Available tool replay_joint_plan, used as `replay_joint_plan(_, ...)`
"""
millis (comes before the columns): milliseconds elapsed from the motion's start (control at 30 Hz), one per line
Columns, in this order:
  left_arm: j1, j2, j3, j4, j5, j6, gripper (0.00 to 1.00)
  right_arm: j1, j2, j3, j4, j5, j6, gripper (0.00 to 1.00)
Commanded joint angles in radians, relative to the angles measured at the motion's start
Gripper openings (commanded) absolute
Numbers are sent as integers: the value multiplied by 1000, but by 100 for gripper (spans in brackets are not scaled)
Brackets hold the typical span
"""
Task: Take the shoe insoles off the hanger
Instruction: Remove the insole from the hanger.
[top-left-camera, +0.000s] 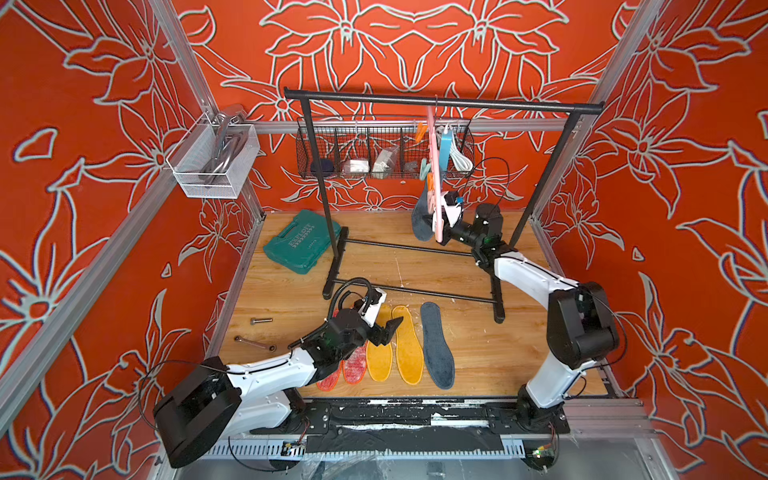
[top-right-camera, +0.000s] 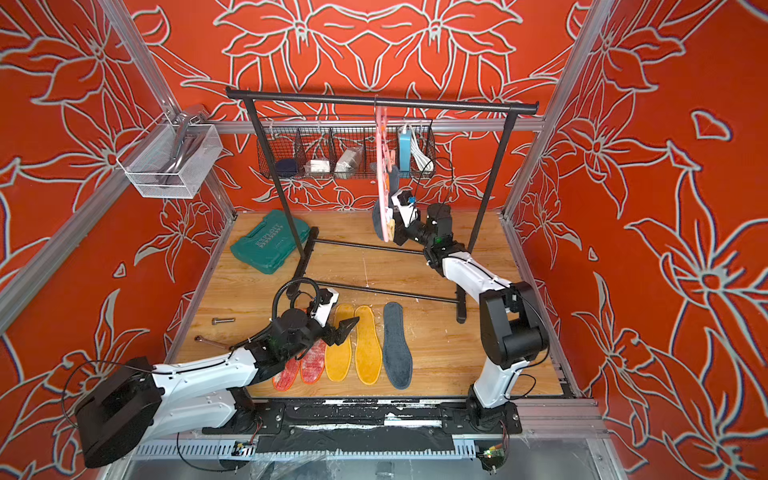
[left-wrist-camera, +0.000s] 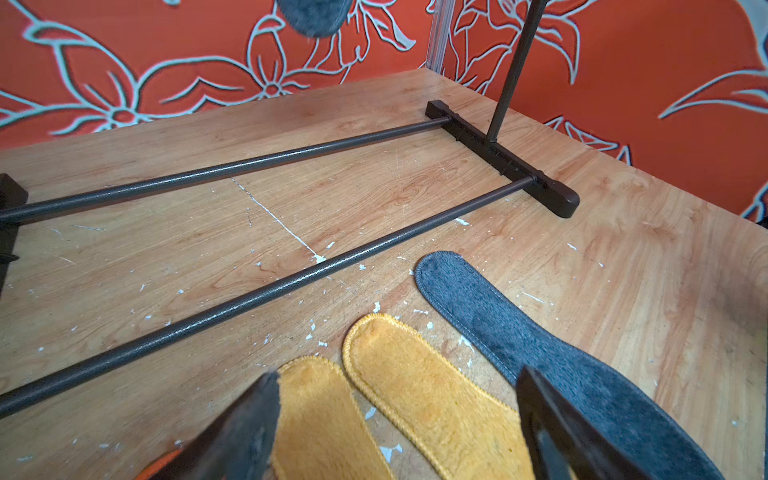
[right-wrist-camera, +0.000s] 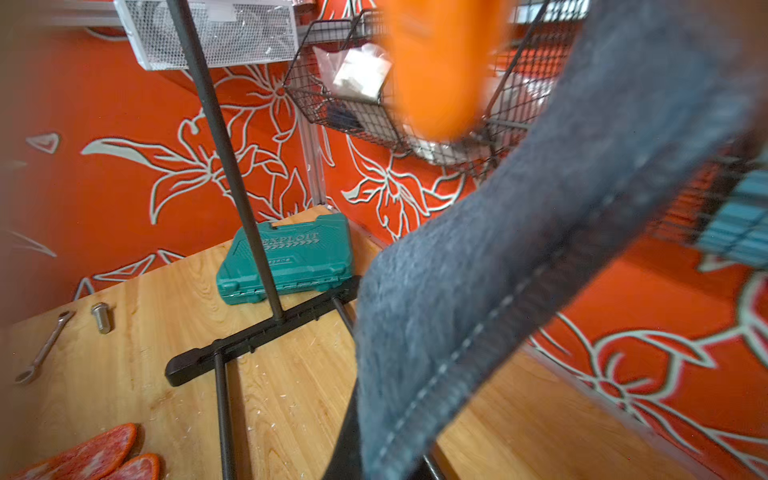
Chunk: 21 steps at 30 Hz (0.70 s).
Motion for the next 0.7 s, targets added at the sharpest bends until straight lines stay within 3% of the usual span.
replay_joint_plan(0, 3, -25, 13, 12, 2, 13, 84, -1, -74, -40, -114, 143, -43, 0)
replay_joint_plan(233, 3, -46, 6, 10, 7, 5, 84, -1, -233, -144, -198, 280, -62, 0)
replay_joint_plan(433, 3, -49, 18, -1, 76, -9, 84, -1, -393, -242, -243, 204, -80, 0)
replay_joint_plan(533, 3, -40, 77, -81, 166, -13, 84, 0, -482, -265, -302, 178, -108, 1)
replay_joint_plan(667, 2, -39, 86, -49, 296, -39, 85, 0, -577, -289, -361, 116, -64, 1)
